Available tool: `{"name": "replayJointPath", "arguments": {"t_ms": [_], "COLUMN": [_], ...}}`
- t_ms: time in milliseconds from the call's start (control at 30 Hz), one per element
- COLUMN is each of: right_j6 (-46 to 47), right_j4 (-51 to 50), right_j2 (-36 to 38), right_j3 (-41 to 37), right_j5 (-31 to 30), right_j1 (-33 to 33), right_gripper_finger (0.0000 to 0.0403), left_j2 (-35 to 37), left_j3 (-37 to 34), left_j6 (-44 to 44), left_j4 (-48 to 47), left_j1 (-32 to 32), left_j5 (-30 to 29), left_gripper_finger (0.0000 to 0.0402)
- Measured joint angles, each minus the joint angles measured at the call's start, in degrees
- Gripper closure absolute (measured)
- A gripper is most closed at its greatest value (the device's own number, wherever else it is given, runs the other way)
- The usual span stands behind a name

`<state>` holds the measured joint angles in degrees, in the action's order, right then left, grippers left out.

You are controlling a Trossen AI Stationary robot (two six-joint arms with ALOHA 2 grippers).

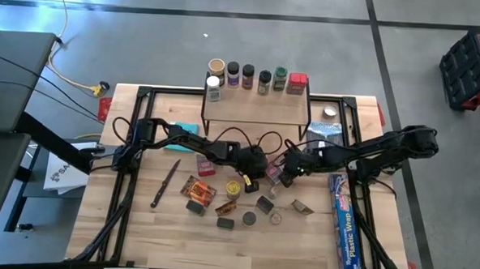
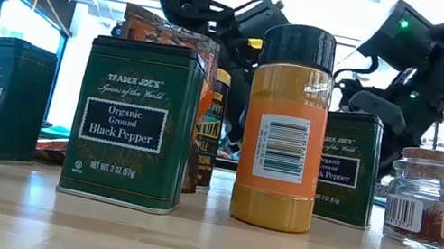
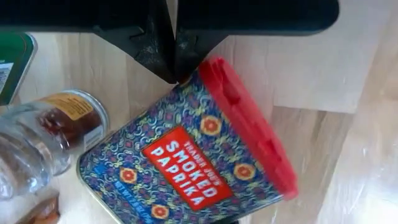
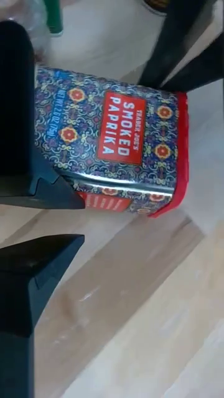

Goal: Shelf spices
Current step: Put the red seasoning can on the shelf aligned with the other red seasoning can

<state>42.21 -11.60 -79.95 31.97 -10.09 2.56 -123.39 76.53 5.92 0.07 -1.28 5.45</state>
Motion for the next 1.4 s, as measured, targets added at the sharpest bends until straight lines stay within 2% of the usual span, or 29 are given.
{"name": "replayJointPath", "arguments": {"t_ms": [100, 200, 633, 833, 1133, 1400], "right_j6": [-1.32, -2.2, -12.17, -17.45, -17.22, -19.08], "right_j4": [2.85, 3.55, 9.62, 11.03, 7.9, 6.49], "right_j2": [-1.27, -1.69, -1.74, -1.74, -1.74, -1.76], "right_j3": [-0.11, -0.11, -0.04, 0.0, 0.0, 0.0], "right_j5": [1.01, -1.2, -14.7, -21.8, -24.06, -24.41], "right_j1": [-0.51, -0.11, 5.08, 8.81, 11.77, 13.73], "right_gripper_finger": [0.0333, 0.0333, 0.0332, 0.0332, 0.0332, 0.0332], "left_j2": [-0.13, 0.35, 4.17, 4.2, 4.22, 4.26], "left_j3": [-0.05, -0.07, -0.1, -0.09, 0.02, 0.06], "left_j6": [0.0, -0.88, -14.34, -18.81, -22.49, -24.1], "left_j4": [-0.13, -0.6, -6.13, -5.67, -4.37, -3.84], "left_j1": [-0.23, -0.26, 2.33, 5.05, 8.18, 9.94], "left_j5": [-0.08, -2.01, -26.15, -34.0, -39.35, -40.76], "left_gripper_finger": [0.0401, 0.0401, 0.0401, 0.0401, 0.0401, 0.0401]}}
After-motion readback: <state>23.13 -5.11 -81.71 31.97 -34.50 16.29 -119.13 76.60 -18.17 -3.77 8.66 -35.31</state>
